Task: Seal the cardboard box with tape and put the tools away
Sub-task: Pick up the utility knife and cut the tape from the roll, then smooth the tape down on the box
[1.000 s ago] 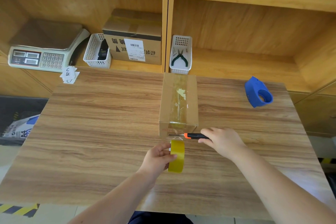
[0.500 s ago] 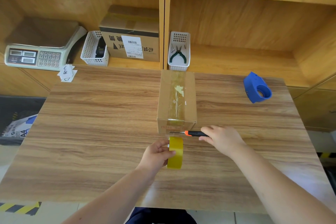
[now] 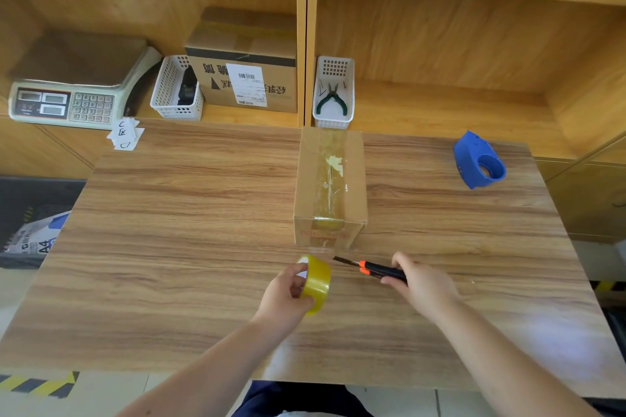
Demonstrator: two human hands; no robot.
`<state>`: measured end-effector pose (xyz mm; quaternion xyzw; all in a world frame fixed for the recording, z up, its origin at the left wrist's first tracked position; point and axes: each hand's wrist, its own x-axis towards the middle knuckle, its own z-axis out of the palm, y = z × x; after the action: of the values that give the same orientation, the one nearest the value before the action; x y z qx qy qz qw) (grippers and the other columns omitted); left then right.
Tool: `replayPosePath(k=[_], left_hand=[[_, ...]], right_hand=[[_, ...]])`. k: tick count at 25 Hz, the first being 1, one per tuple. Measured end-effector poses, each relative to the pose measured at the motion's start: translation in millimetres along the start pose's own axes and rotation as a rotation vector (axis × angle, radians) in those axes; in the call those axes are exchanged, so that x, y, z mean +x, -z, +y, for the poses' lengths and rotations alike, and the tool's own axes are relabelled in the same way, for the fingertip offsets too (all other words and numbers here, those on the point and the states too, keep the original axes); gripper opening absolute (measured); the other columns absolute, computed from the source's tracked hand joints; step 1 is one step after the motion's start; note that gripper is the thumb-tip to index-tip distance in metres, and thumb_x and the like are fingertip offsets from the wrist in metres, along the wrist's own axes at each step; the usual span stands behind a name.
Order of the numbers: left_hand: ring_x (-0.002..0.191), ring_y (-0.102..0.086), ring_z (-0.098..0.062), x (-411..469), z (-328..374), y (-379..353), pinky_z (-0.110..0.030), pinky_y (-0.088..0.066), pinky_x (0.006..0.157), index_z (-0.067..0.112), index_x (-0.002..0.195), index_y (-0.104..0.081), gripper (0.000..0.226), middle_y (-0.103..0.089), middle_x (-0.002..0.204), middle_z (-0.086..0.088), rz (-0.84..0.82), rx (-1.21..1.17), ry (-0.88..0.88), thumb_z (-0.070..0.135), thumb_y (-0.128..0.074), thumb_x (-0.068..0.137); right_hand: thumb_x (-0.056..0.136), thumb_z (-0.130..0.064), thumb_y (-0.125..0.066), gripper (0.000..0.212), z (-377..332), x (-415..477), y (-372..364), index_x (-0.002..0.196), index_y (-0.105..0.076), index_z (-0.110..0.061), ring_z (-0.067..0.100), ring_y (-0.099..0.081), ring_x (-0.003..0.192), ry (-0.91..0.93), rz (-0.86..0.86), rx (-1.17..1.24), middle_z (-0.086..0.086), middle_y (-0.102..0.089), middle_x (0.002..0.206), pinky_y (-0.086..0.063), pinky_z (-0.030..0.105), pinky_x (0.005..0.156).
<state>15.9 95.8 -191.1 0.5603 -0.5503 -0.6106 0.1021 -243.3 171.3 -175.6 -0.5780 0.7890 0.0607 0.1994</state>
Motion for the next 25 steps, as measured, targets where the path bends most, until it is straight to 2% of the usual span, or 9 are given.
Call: replayPosePath(k=[5, 7, 9, 11, 14, 16, 19, 22, 25], left_hand=[[0.118, -0.054, -0.023, 1, -15, 5, -0.03, -0.045, 0.093, 0.027, 0.136, -0.045, 0.063, -0.059, 0.126, 0.005, -0.108, 0.765, -0.327, 0.007, -0.053, 0.077], [0.11, -0.06, -0.02, 0, -29, 6, -0.029, -0.047, 0.089, 0.027, 0.131, -0.047, 0.072, -0.063, 0.119, 0.008, -0.141, 1.094, -0.576, 0.012, -0.065, 0.063], [0.084, -0.068, -0.013, 0, -42, 4, -0.024, -0.053, 0.076, 0.029, 0.121, -0.05, 0.092, -0.068, 0.093, 0.014, -0.195, 1.233, -0.644, 0.022, -0.08, 0.034], [0.075, -0.067, -0.01, 3, -50, 5, -0.022, -0.055, 0.071, 0.029, 0.118, -0.052, 0.104, -0.066, 0.084, 0.016, -0.243, 1.25, -0.668, 0.021, -0.081, 0.018], [0.079, -0.068, -0.011, 4, -60, 6, -0.023, -0.056, 0.071, 0.029, 0.122, -0.049, 0.105, -0.067, 0.088, 0.016, -0.276, 1.198, -0.707, 0.015, -0.081, 0.023], [0.084, -0.067, -0.009, 3, -61, 9, -0.022, -0.057, 0.073, 0.031, 0.122, -0.048, 0.097, -0.067, 0.093, 0.017, -0.276, 1.134, -0.68, 0.017, -0.08, 0.032], [0.111, -0.057, -0.014, 3, -55, 22, -0.03, -0.055, 0.086, 0.033, 0.127, -0.053, 0.056, -0.06, 0.121, 0.011, -0.219, 0.928, -0.663, 0.029, -0.064, 0.072], [0.126, -0.048, -0.021, 8, -38, 49, -0.027, -0.04, 0.101, 0.035, 0.132, -0.053, 0.05, -0.047, 0.143, 0.005, 0.027, 0.756, -0.639, 0.039, -0.06, 0.083], [0.143, -0.029, -0.024, 20, -3, 73, -0.03, -0.021, 0.115, 0.03, 0.144, -0.042, 0.068, -0.031, 0.157, 0.0, 0.188, 0.738, -0.66, 0.048, -0.063, 0.081]], right_hand=[[0.091, -0.047, -0.057, 0.024, -16, -14, -42, 0.085, -0.048, -0.026, 0.008, -0.046, 0.053, -0.12, -0.064, 0.416, -0.009, -0.049, 0.061, -0.026, 0.022, 0.045], [0.091, -0.046, -0.058, 0.024, -18, -16, -54, 0.079, -0.046, -0.03, 0.011, -0.049, 0.056, -0.13, -0.104, 0.446, -0.007, -0.051, 0.063, -0.029, 0.025, 0.049], [0.091, -0.047, -0.057, 0.022, -19, -15, -63, 0.081, -0.049, -0.029, 0.013, -0.052, 0.06, -0.147, -0.137, 0.436, -0.006, -0.054, 0.067, -0.033, 0.029, 0.051], [0.091, -0.048, -0.055, 0.022, -19, -15, -69, 0.089, -0.054, -0.027, 0.018, -0.057, 0.071, -0.127, -0.139, 0.366, -0.007, -0.056, 0.075, -0.039, 0.033, 0.057], [0.092, -0.051, -0.051, 0.026, -21, -15, -75, 0.092, -0.053, -0.025, 0.021, -0.058, 0.09, -0.025, -0.14, 0.192, -0.009, -0.051, 0.085, -0.04, 0.033, 0.065], [0.093, -0.051, -0.049, 0.026, -23, -14, -75, 0.087, -0.048, -0.025, 0.022, -0.057, 0.095, 0.03, -0.149, 0.1, -0.007, -0.049, 0.088, -0.035, 0.032, 0.065], [0.094, -0.049, -0.047, 0.029, -25, -10, -73, 0.099, -0.057, -0.022, 0.024, -0.055, 0.103, 0.044, -0.17, -0.005, -0.001, -0.058, 0.105, -0.035, 0.034, 0.075], [0.093, -0.048, -0.05, 0.034, -24, -9, -56, 0.118, -0.056, -0.026, 0.023, -0.053, 0.111, 0.024, -0.133, 0.044, -0.005, -0.058, 0.12, -0.038, 0.034, 0.088], [0.091, -0.046, -0.056, 0.042, -24, -4, -16, 0.128, -0.055, -0.027, 0.021, -0.051, 0.121, 0.087, 0.125, 0.204, -0.007, -0.057, 0.129, -0.036, 0.031, 0.102]])
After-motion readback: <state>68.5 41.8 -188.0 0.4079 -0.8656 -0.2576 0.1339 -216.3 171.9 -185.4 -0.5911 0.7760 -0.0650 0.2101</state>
